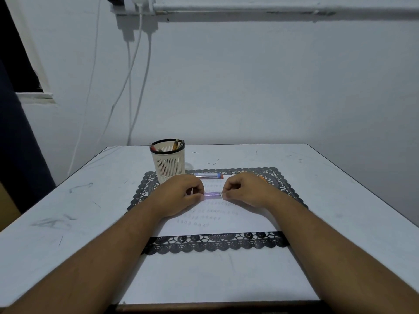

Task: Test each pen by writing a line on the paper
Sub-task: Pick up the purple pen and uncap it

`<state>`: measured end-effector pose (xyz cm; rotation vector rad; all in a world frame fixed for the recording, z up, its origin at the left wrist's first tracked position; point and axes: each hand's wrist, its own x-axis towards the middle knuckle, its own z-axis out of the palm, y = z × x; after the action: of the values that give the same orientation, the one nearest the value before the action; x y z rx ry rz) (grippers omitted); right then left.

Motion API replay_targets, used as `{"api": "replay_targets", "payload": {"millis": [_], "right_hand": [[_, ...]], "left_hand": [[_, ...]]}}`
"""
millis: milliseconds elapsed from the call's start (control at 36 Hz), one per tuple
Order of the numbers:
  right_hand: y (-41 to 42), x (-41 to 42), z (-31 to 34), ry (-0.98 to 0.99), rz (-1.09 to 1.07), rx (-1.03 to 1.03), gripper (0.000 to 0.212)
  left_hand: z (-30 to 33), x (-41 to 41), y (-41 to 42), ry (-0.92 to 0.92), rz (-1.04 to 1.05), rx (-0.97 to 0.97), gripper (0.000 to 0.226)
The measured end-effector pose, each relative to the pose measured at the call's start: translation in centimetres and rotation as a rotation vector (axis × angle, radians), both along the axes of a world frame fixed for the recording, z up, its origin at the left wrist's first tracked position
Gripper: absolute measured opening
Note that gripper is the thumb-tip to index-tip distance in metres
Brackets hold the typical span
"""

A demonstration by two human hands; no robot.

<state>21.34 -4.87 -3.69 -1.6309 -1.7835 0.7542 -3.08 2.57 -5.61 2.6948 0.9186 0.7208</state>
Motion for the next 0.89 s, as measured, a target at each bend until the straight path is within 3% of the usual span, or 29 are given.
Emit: {"api": "replay_targets", "payload": {"millis": [306, 500, 667, 889], "right_hand": [[1.0, 2.4, 0.3, -0.186, -0.096, -0.028, 0.008], [1.2, 2.7, 0.2, -0.172, -0.117, -0.032, 0.011], [3.5, 1.6, 0.2, -0.103, -0.22, 0.148, 0.01], [7.4, -1.0, 0.7, -0.271, -0.203, 0.113, 0.02]], "left_hand": [[0.1, 0.4, -0.5, 0.046, 0.06, 0.053, 0.012], [0.1, -0.5, 0.0, 0.062, 0.076, -0.035, 0.007], [-0.1, 0.0, -0.2, 0.08, 0.052, -0.01, 0.007], [-0.1, 0.2, -0.2, 0.069, 0.051, 0.012, 0.011]]}}
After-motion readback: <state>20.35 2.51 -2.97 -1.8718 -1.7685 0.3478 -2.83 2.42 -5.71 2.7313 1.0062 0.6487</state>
